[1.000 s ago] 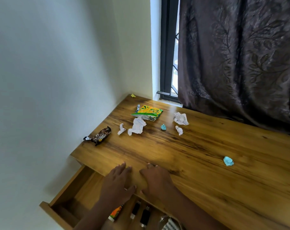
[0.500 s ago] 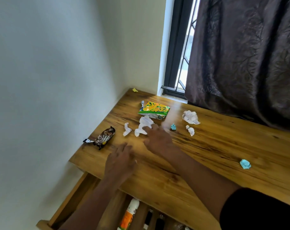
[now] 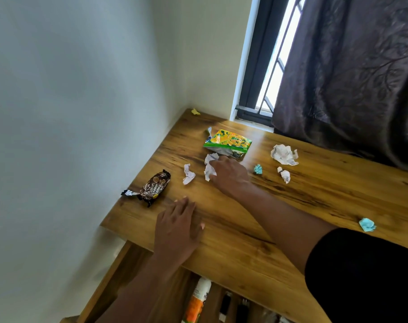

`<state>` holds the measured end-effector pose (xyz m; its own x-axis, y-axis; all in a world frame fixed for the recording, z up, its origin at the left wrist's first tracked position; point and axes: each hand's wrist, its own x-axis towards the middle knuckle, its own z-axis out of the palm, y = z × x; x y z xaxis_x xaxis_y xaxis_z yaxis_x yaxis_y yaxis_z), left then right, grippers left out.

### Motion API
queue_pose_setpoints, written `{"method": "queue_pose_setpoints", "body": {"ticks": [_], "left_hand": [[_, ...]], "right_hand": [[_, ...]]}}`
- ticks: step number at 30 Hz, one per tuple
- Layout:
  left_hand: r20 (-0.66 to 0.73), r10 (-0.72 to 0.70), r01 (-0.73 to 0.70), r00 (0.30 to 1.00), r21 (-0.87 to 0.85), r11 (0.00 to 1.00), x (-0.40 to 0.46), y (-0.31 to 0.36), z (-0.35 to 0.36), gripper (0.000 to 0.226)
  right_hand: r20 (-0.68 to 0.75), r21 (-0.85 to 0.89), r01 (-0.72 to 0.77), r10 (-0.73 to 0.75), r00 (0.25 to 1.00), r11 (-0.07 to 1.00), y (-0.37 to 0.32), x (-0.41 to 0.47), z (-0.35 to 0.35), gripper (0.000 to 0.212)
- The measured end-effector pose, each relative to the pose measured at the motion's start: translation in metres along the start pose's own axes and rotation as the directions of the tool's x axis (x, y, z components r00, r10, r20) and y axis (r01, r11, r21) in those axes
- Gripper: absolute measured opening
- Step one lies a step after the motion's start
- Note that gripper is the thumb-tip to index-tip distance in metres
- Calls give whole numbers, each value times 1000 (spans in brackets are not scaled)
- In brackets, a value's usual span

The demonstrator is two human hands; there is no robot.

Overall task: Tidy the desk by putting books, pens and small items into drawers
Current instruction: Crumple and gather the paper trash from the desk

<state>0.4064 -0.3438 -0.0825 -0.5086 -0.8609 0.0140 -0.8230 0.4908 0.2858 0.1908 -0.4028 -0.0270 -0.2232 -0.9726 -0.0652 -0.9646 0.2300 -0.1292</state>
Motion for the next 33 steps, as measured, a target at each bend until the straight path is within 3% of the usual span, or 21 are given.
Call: {"method": "queue_pose_setpoints", "body": {"ticks": [8,10,12,15,19,21,26,31,33], "left_hand": [[23,-32,33,999,-55,998,3,0,-5,64],[39,-69,73,997,-134,988,8,1,-12,57],[37,-140,145,989,-317,937,15,3,-20,50],[41,-230,200,972,-653,730,29,11,-34,50],[180,-319,253,930,-945,205,43,25,-44,78],[225,-312,242,923,-970,15,47,29,-43,68],[353,-394,267,849,-929,-258,51,39,-48,28],[379,-570,216,729,-917,-334,48,27,-49,22],[446,-584,234,679,-884,-404,47,18,-51,24]], "right_hand": [[-85,100,-26,34,996,995,4,-14,18,27],[-86,175,-31,47,995,984,7,-20,16,27],[-109,284,-47,81,991,958,8,-26,12,24],[-198,421,11,80,977,907,3,-37,5,17],[-193,554,83,32,981,828,-16,-53,-2,27],[-153,619,88,10,988,780,-26,-60,-3,37],[-130,698,119,-38,991,706,-50,-72,5,26],[-137,755,245,-218,966,608,-58,-77,3,25],[-214,750,285,-188,958,597,-56,-74,0,24]]}}
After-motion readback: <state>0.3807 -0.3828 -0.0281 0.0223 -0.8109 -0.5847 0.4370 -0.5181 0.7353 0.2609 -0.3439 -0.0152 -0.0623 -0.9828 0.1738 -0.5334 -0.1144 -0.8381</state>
